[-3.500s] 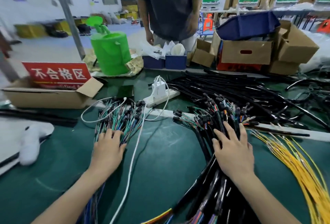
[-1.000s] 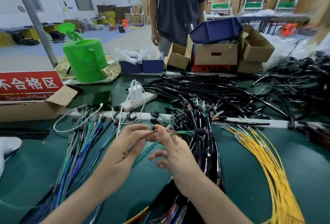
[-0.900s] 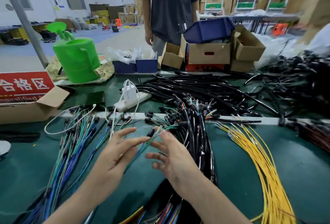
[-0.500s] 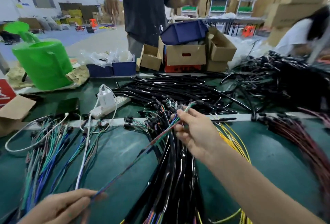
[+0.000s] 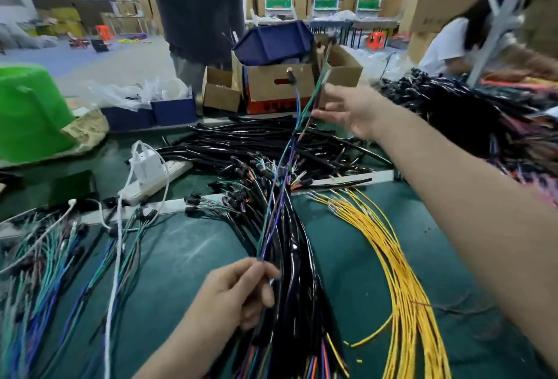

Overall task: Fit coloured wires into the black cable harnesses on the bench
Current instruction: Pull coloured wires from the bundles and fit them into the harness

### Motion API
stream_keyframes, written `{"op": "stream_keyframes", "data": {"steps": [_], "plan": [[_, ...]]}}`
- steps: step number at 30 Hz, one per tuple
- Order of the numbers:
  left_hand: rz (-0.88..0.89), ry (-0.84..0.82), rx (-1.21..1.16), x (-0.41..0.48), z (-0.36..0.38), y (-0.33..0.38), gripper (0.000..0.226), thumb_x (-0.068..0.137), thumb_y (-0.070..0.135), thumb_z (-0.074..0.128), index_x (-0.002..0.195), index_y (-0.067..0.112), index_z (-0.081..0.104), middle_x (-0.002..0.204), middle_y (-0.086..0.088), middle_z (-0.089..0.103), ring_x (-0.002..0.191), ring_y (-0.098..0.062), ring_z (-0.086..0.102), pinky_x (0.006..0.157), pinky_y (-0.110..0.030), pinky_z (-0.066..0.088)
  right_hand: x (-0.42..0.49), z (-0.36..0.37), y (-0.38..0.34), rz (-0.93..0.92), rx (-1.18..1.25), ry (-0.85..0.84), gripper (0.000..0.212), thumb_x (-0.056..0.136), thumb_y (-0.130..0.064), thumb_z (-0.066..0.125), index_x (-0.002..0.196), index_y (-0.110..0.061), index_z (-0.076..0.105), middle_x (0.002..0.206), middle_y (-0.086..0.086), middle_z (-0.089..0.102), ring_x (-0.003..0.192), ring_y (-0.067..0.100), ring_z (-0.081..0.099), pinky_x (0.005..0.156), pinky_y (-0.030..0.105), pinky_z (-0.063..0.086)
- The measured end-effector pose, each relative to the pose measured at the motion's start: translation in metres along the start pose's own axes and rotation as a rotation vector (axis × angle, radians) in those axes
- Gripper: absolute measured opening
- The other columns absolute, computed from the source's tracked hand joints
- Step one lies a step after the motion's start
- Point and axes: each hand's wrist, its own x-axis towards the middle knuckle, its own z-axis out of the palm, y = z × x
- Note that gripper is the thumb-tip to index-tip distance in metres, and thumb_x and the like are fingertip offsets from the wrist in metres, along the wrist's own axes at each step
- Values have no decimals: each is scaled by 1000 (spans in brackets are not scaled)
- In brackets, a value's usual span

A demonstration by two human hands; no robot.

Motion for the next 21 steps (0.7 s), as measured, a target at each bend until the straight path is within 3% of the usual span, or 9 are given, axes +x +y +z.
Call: {"op": "stream_keyframes", "data": {"steps": [2, 3, 5, 7, 9, 16, 21], "plan": [[54, 14, 81, 20, 23, -3, 24, 95, 15, 48, 86, 1, 65, 56, -4, 57, 36, -6, 30, 36, -15, 27, 9, -34, 43, 95, -580, 132, 26, 92, -2, 54, 116, 7, 56, 108, 23, 58, 93, 34, 63, 66, 32, 59], [62, -1, 96, 25, 30, -6, 25, 97, 13, 45, 87, 1, 65, 58, -4, 58, 37, -6, 31, 36, -15, 27, 8, -55, 65, 148, -909, 150, 25, 90, -3, 55, 112, 7, 57, 106, 23, 62, 97, 34, 65, 74, 35, 58], [68, -52, 107, 31, 35, -11, 24, 97, 13, 46, 88, 3, 66, 60, -4, 61, 37, -7, 32, 35, -16, 29, -6, -89, 98, 308, -1307, 96, 13, 86, -8, 62, 91, 4, 60, 89, 20, 65, 81, 31, 69, 68, 34, 56], [66, -92, 84, 32, 32, -15, 23, 95, 15, 49, 89, 3, 66, 63, -6, 65, 37, -7, 34, 35, -17, 32, -19, -112, 114, 472, -1330, 69, 23, 84, -13, 70, 74, 1, 54, 72, 17, 63, 54, 27, 63, 50, 32, 53], [61, -91, 22, 32, 31, -18, 23, 88, 22, 54, 85, 5, 68, 66, -9, 66, 36, -7, 36, 34, -17, 34, -28, -128, 120, 537, -1294, 83, 29, 82, -12, 72, 67, 0, 51, 60, 14, 58, 40, 24, 57, 39, 30, 51], [50, -129, -59, 36, 22, -27, 30, 74, 36, 62, 82, 10, 73, 69, -14, 67, 36, -7, 40, 34, -18, 36, -30, -137, 126, 585, -1252, 67, 24, 78, 7, 68, 65, 2, 49, 46, 13, 48, 31, 20, 44, 35, 26, 46], [12, -150, -128, 38, 19, -27, 25, 78, 28, 59, 80, 7, 72, 70, -14, 66, 38, -7, 41, 35, -18, 37, -27, -129, 121, 667, -1300, -56, 25, 78, 1, 60, 58, -5, 46, 46, 12, 51, 33, 18, 43, 40, 16, 34]]}}
